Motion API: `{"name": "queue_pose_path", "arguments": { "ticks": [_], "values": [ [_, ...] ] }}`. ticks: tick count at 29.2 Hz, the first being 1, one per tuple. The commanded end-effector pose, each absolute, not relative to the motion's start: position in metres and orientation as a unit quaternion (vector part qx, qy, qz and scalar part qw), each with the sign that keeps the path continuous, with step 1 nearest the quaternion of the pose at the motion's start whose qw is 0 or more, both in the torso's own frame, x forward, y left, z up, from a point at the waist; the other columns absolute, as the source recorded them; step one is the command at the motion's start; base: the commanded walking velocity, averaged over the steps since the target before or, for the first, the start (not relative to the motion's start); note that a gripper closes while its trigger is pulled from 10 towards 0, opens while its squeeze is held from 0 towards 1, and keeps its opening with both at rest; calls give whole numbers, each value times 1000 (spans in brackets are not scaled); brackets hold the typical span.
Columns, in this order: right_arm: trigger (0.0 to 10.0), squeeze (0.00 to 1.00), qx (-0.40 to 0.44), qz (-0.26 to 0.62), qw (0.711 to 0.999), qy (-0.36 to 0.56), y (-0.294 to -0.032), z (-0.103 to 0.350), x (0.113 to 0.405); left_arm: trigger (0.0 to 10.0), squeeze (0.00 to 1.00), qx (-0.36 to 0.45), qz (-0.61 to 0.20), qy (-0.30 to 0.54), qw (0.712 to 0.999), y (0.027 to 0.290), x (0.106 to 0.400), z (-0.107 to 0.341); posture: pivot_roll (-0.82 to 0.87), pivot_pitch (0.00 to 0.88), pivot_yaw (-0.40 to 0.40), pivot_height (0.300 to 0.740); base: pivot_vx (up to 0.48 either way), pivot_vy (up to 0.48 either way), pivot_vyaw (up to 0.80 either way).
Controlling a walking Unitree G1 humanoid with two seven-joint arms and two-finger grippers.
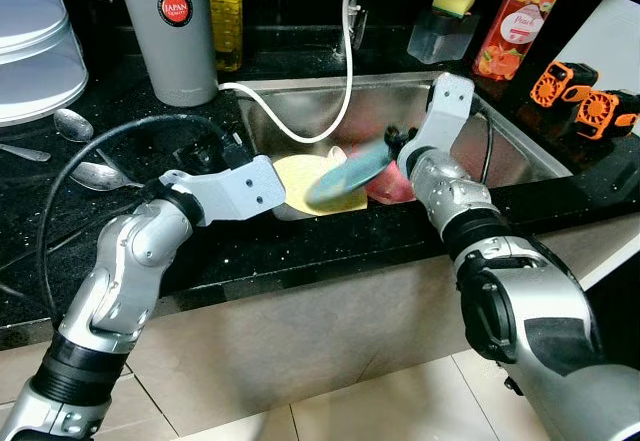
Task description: Kitchen organization
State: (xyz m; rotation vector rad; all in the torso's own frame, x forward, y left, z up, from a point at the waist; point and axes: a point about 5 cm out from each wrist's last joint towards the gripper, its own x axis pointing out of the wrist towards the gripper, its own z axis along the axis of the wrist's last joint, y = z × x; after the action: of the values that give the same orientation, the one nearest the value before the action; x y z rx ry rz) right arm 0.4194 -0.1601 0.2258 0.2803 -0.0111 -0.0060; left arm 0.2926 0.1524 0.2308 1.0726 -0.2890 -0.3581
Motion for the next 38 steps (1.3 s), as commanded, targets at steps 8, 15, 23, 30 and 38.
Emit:
{"name": "queue_pose_path", "arguments": {
  "ticks": [8, 15, 23, 30, 38],
  "values": [
    [10000, 0, 210, 69, 961, -165, -178, 275, 401, 10000, 0, 392, -95, -84, 911, 173, 298, 238, 213, 0, -84, 740, 0, 0, 0],
    [10000, 0, 218, 100, 956, -170, -175, 261, 386, 10000, 0, 175, 7, -45, 983, 186, 288, 237, 208, 14, -68, 740, 0, 0, 0],
    [10000, 0, 223, 96, 960, -139, -177, 244, 382, 10000, 0, 148, 113, 54, 981, 204, 271, 213, 221, 26, -67, 740, 0, 0, 0],
    [10000, 0, 236, 113, 957, -128, -166, 243, 381, 10000, 0, 62, 151, 111, 980, 206, 265, 197, 251, 34, -92, 740, 0, 0, 0],
    [10000, 0, 243, 127, 954, -123, -156, 245, 383, 10000, 0, 34, 146, 106, 983, 208, 291, 208, 250, 32, -107, 740, 0, 0, 0]
  ]
}}
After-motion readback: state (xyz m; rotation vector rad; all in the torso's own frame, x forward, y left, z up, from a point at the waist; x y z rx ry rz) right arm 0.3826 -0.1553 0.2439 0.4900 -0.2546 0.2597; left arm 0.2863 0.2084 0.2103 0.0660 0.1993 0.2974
